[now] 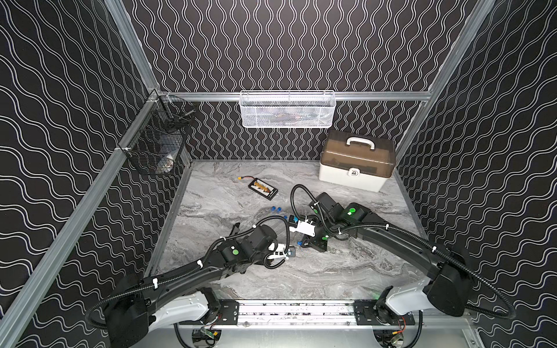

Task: Insert stoppers into test tubes
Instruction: Insert the stopper into the test tube.

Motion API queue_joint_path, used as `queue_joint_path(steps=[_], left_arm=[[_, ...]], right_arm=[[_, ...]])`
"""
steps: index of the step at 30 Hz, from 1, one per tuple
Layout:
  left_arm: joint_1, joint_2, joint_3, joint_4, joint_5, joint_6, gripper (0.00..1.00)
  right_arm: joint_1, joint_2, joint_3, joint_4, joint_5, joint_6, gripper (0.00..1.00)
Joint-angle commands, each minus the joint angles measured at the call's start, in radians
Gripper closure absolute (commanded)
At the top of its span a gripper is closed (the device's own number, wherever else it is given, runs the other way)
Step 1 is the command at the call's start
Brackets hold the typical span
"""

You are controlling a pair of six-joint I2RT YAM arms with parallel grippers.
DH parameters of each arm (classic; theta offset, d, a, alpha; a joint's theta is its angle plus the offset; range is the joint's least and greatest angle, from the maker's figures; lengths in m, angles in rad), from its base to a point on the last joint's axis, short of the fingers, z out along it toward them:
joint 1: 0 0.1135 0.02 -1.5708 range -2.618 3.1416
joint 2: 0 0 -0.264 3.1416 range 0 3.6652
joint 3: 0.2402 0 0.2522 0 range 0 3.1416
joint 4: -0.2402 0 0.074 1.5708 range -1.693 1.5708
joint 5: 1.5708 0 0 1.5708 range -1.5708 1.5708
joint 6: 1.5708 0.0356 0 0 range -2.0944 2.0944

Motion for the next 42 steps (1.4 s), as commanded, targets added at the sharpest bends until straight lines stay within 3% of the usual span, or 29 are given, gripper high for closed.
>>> queue_joint_path(steps=[1, 23, 42], left_arm=[[-0.001, -0.004, 0.0, 0.04, 0.011, 0.023, 1.0], [-0.007, 0.017, 0.019, 0.058, 0.023, 0.008, 1.0], [-0.036, 0.022, 0.018, 0.056, 0.015, 0.092, 1.0]], right_arm=[[0.005, 0.006, 0.007, -0.007, -0.039, 0.005, 0.89], [0.008, 0.035, 0.006, 0.001, -0.03, -0.001, 0.9], [0.009, 0.063, 0.04, 0.004, -0.049, -0.011, 0.91]])
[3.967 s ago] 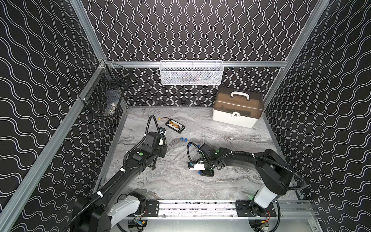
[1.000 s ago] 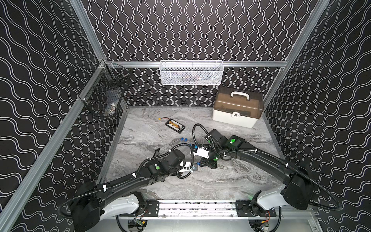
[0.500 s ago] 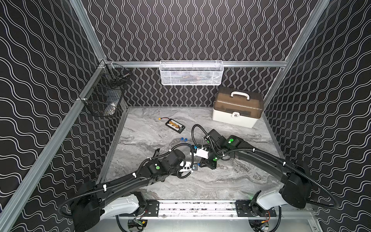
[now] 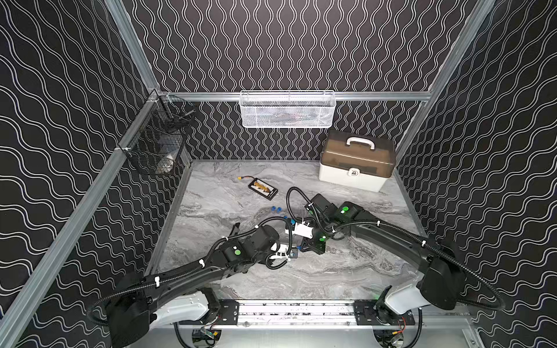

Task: Insert stoppers into test tubes
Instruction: Insert the stopper into the test tube.

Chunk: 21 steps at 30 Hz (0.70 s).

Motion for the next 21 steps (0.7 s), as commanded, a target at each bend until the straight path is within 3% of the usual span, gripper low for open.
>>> queue_joint_path(steps=[1, 13, 21], left_arm=[[-0.009, 0.001, 0.003, 0.038, 0.036, 0.041, 1.0], [-0.036, -0.021, 0.0, 0.088, 0.007, 0.09, 1.0], [-0.055, -0.073, 0.012, 0.135, 0.085, 0.18, 1.0]], right_arm=[[0.002, 0.004, 0.015, 0.049, -0.026, -0.024, 0.91], [0.001, 0.015, 0.024, 0.078, -0.061, -0.009, 0.92], [-0.001, 0.053, 0.08, 0.109, -0.114, 0.021, 0.96]])
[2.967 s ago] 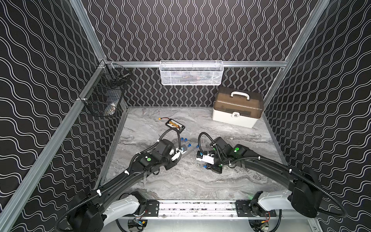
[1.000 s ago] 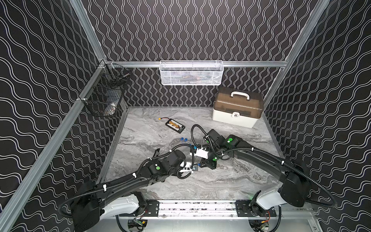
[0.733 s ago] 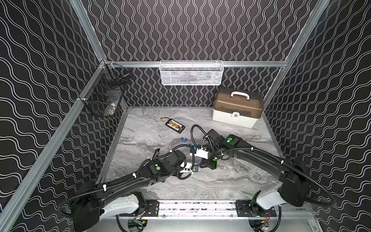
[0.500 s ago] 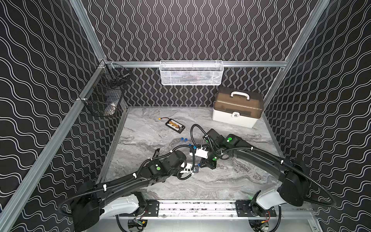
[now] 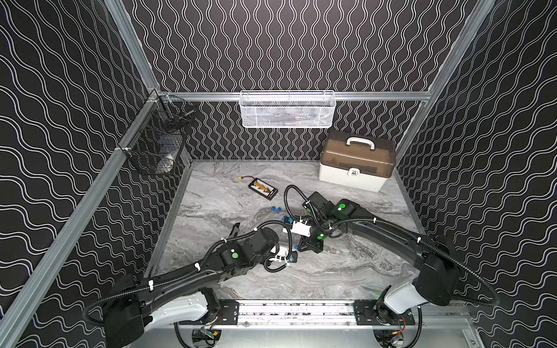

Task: Insert stoppers into test tubes
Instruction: Insert the stopper into the test tube.

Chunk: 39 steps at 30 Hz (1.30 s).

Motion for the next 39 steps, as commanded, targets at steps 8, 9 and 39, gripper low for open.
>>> queue_joint_path(steps=[8, 9, 39], left_arm=[[-0.015, -0.026, 0.016, 0.128, 0.246, 0.078, 1.0], [-0.015, -0.027, 0.017, 0.133, 0.249, 0.068, 1.0], [-0.024, -0.047, 0.062, 0.175, 0.318, -0.006, 1.0]], right_arm=[[-0.001, -0.011, 0.045, 0.178, -0.152, 0.048, 1.0], [-0.001, -0.018, 0.042, 0.187, -0.16, 0.054, 1.0], [-0.003, -0.04, 0.064, 0.34, -0.19, 0.18, 1.0]])
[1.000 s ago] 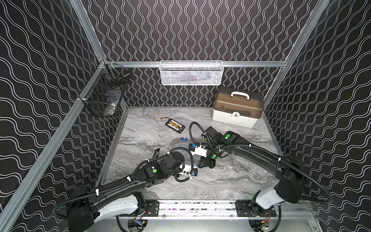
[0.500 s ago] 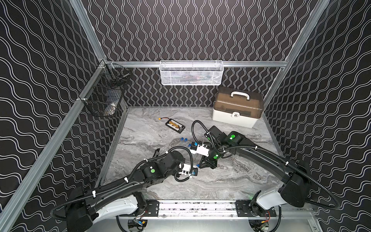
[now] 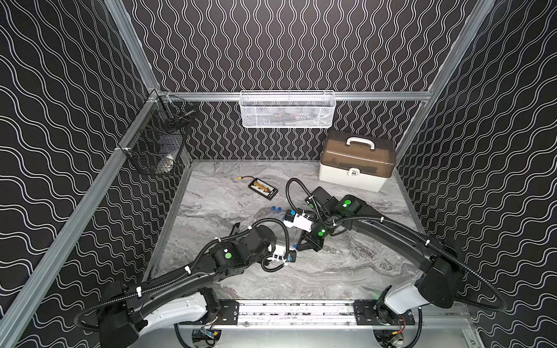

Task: Insert stoppers into test tubes
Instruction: Insert the stopper into the test tube, then place the test tube at the center of the board.

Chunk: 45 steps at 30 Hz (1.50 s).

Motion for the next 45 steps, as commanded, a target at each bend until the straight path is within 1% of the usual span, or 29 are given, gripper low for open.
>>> queue_joint_path(steps=[1, 3, 5, 11, 13, 15, 18, 20, 22, 23, 25, 27, 29, 32, 34, 38, 40, 42, 45], left_arm=[[-0.024, 0.004, 0.02, 0.229, 0.267, 0.008, 1.0], [-0.023, 0.004, 0.02, 0.227, 0.253, 0.01, 1.0], [-0.023, -0.001, 0.014, 0.229, 0.234, 0.0, 1.0], [-0.024, -0.019, -0.007, 0.213, 0.181, -0.02, 1.0], [-0.024, -0.012, -0.015, 0.195, 0.15, -0.018, 1.0], [-0.024, 0.004, -0.021, 0.165, 0.116, -0.006, 1.0], [-0.021, 0.026, -0.031, 0.131, 0.087, -0.006, 1.0], [-0.022, 0.036, -0.03, 0.118, 0.087, -0.027, 1.0], [-0.021, 0.056, -0.018, 0.1, 0.095, -0.061, 1.0], [-0.021, 0.07, -0.008, 0.088, 0.1, -0.08, 1.0], [-0.016, 0.122, 0.024, 0.042, 0.126, -0.136, 1.0], [-0.012, 0.191, 0.076, -0.026, 0.15, -0.2, 1.0], [-0.005, 0.264, 0.126, -0.065, 0.153, -0.298, 1.0], [0.023, 0.372, 0.214, -0.134, 0.193, -0.467, 1.0], [0.058, 0.43, 0.266, -0.166, 0.254, -0.578, 1.0], [0.129, 0.511, 0.325, -0.173, 0.365, -0.748, 1.0], [0.145, 0.561, 0.359, -0.191, 0.383, -0.794, 1.0], [0.146, 0.609, 0.392, -0.214, 0.373, -0.83, 1.0], [0.148, 0.672, 0.426, -0.229, 0.372, -0.854, 1.0]], right_arm=[[0.004, -0.013, 0.0, 0.387, -0.081, 0.0, 1.0], [0.003, -0.025, -0.012, 0.382, -0.06, -0.002, 1.0], [-0.002, -0.045, -0.032, 0.372, -0.046, -0.007, 0.97], [-0.045, -0.123, -0.104, 0.322, -0.026, -0.017, 0.76], [-0.06, -0.145, -0.109, 0.272, -0.033, -0.026, 0.66], [-0.079, -0.17, -0.109, 0.215, -0.068, -0.035, 0.57], [-0.129, -0.228, -0.118, 0.15, -0.114, -0.005, 0.52], [-0.171, -0.28, -0.149, 0.168, -0.122, 0.042, 0.51], [-0.209, -0.34, -0.2, 0.235, -0.073, 0.125, 0.51], [-0.224, -0.36, -0.238, 0.276, -0.024, 0.172, 0.51], [-0.255, -0.385, -0.302, 0.365, 0.113, 0.293, 0.51], [-0.28, -0.381, -0.332, 0.404, 0.214, 0.383, 0.51], [-0.299, -0.364, -0.345, 0.422, 0.298, 0.463, 0.52], [-0.316, -0.322, -0.338, 0.407, 0.417, 0.556, 0.52], [-0.332, -0.286, -0.321, 0.369, 0.423, 0.558, 0.52], [-0.354, -0.273, -0.334, 0.384, 0.438, 0.57, 0.52], [-0.355, -0.277, -0.349, 0.399, 0.451, 0.585, 0.52], [-0.388, -0.284, -0.36, 0.406, 0.456, 0.594, 0.52], [-0.4, -0.293, -0.371, 0.412, 0.455, 0.596, 0.52]])
